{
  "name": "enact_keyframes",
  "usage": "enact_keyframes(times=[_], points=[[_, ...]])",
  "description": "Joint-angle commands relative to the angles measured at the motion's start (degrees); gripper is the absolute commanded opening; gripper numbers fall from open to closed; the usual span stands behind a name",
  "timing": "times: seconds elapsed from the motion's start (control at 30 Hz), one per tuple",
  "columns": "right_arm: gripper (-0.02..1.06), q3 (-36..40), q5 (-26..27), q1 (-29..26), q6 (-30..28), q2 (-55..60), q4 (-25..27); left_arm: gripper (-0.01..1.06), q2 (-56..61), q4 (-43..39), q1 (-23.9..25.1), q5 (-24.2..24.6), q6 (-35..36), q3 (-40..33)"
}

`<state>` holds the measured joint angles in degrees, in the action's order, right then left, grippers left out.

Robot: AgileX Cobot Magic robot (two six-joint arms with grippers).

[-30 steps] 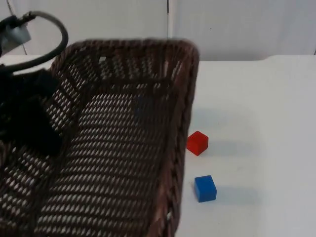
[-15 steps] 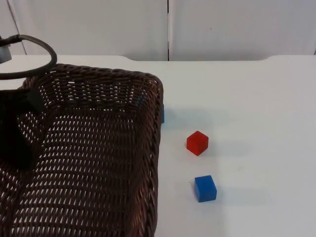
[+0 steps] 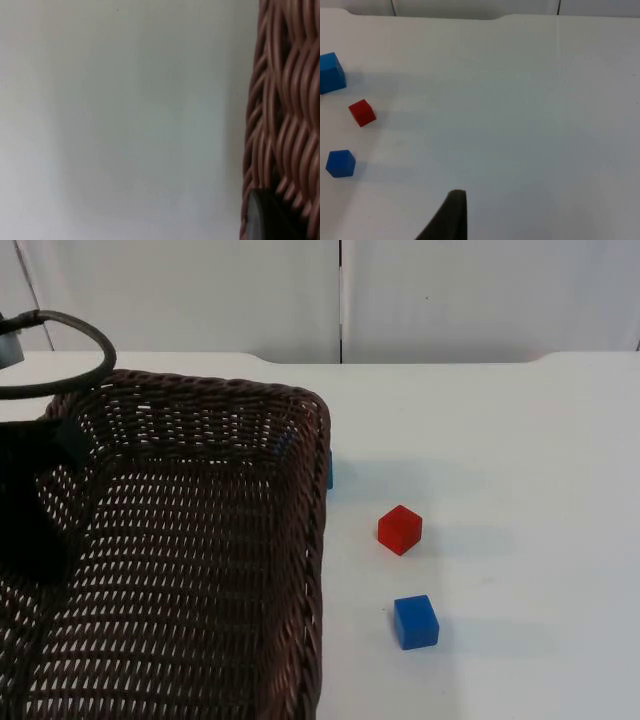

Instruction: Pick up the basket with the left hand and place the largest block into the basket with the right hand.

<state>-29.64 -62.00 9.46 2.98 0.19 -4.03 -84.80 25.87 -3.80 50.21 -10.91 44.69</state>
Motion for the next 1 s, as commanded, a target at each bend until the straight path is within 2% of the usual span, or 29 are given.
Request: enact_keyframes(times=[0.0,0.2,0.4,0.67,0.97], points=[[1.05,0.15,0.15,-0.07,-0.03,-0.19,0.06,0.00,0.84,0.79,-0.10,-0.19,1.35,0.32],[1.05,0.15,0.15,-0.07,-0.03,-0.19,0.06,0.00,0.84,0.67,-0.10,-0.28,2.83,0.22],[1.05,0.15,0.15,-0.07,-0.03,-0.19,0.06,0.00,0.84,-3.39,0.60,-2.22,8.38,-0.25],[1.05,0.15,0.15,-0.07,-0.03,-0.19,0.06,0.00,4.44,-1.02,6.86,0.16,5.94,-0.46],[1.05,0.04,0.26,-0.07,-0.03,-0.19,0.03,0.00,7.43,-1.50,7.20,0.22,5.40,-2.23]])
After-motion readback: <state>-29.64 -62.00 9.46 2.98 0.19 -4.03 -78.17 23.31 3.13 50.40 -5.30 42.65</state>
